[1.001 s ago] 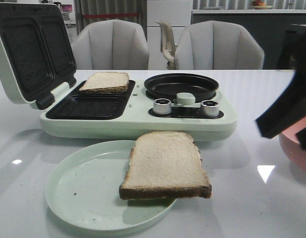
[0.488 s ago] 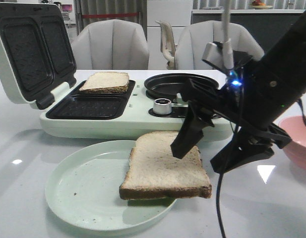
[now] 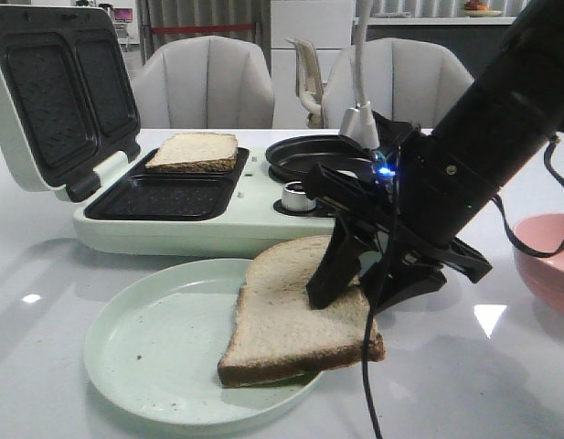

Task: Make breakfast with bread and shrimp
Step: 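Grasp the remaining bread slice on the plate with the right gripper, then carry the bread over and lay it on the first slice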

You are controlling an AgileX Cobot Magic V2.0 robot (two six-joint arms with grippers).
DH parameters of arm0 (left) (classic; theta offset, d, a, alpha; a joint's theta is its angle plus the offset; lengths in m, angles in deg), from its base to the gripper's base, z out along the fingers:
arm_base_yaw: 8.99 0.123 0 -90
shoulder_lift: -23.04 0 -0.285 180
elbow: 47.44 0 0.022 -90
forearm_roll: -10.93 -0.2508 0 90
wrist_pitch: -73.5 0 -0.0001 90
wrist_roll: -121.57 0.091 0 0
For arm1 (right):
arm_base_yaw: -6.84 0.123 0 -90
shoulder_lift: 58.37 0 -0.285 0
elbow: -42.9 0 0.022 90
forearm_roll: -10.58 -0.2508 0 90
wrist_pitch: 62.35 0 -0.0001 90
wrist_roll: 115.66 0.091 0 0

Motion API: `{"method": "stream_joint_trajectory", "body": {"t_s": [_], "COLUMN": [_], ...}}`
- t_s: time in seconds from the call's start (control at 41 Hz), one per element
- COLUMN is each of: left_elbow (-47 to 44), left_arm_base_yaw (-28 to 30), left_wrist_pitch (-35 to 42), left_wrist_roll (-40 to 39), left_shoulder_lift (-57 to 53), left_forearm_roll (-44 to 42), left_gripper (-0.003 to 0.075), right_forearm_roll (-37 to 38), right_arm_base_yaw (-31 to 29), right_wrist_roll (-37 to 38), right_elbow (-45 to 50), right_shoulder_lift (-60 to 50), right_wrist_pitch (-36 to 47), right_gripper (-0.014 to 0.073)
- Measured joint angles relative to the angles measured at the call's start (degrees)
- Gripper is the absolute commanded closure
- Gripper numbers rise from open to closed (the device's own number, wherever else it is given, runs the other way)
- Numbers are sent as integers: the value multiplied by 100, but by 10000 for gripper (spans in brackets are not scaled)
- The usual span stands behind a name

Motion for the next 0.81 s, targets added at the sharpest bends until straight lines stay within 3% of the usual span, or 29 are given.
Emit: {"method": "stream_joint_trajectory", "body": {"t_s": [0.171,0.464,0.805], "left_elbow": [0,0,0], "left_arm_base_yaw": [0,0,0], "left_wrist_pitch": [0,0,0], "left_wrist_roll": [0,0,0], "left_shoulder_lift": [0,0,0], "left_forearm_roll": [0,0,0], "left_gripper": [264,264,264], "right_forearm_roll": [118,67,-285], "right_arm_base_yaw": [0,68,696], "right_wrist_roll": [-4,-40,-484], "right_elbow": [0,-178,-1873], "right_shoulder_lift": [-455,-1350,-364], "right_wrist_pitch": [-190,-332,395], "right_gripper": [508,510,510]}}
